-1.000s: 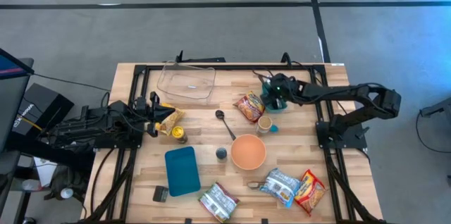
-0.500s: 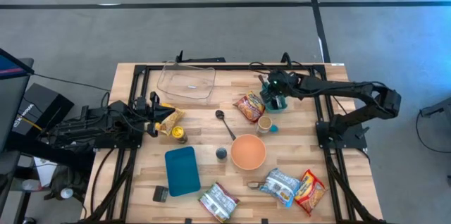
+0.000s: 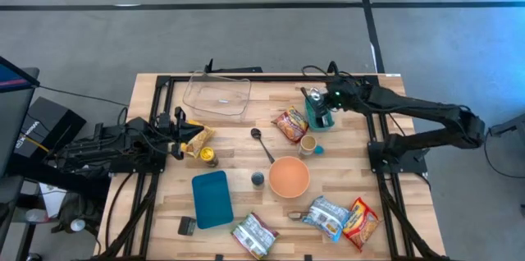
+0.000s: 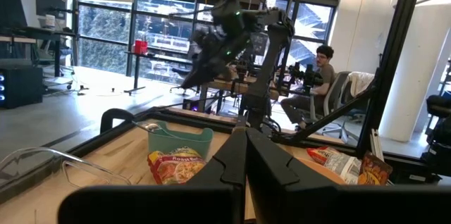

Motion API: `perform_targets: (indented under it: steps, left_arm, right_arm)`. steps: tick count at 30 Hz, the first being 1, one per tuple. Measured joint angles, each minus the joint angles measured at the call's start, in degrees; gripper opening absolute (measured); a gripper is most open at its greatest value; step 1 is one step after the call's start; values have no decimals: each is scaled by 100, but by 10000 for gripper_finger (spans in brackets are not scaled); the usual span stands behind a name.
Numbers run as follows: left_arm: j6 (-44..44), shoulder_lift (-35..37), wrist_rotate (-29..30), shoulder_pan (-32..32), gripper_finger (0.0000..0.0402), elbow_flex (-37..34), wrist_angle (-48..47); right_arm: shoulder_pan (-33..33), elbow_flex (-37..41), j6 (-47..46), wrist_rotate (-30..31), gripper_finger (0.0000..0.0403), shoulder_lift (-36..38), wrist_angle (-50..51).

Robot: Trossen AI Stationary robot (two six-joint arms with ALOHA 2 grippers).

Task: Pick & Place Food Item
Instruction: Put the gold seasoning bottle into the blue bin

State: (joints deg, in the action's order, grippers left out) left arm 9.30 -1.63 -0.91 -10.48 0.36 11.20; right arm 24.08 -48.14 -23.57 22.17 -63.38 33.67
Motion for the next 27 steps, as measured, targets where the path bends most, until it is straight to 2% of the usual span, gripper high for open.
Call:
perform_targets:
  steps: [9, 12, 17, 27]
  left_arm:
    - [0, 2, 0, 0, 1, 0, 0]
    - [0, 2, 0, 1, 1, 0, -2]
    - [-1, 1, 0, 0, 1, 0, -2]
    - [0, 1, 0, 2, 1, 0, -1]
  right_arm:
    - [-847, 0, -202, 59, 1, 823, 61]
    - [-1247, 0, -345, 398, 1, 940, 63]
    - [-1961, 0, -392, 1148, 1, 984, 25]
    - [-3073, 0, -398, 1556, 1, 810, -71]
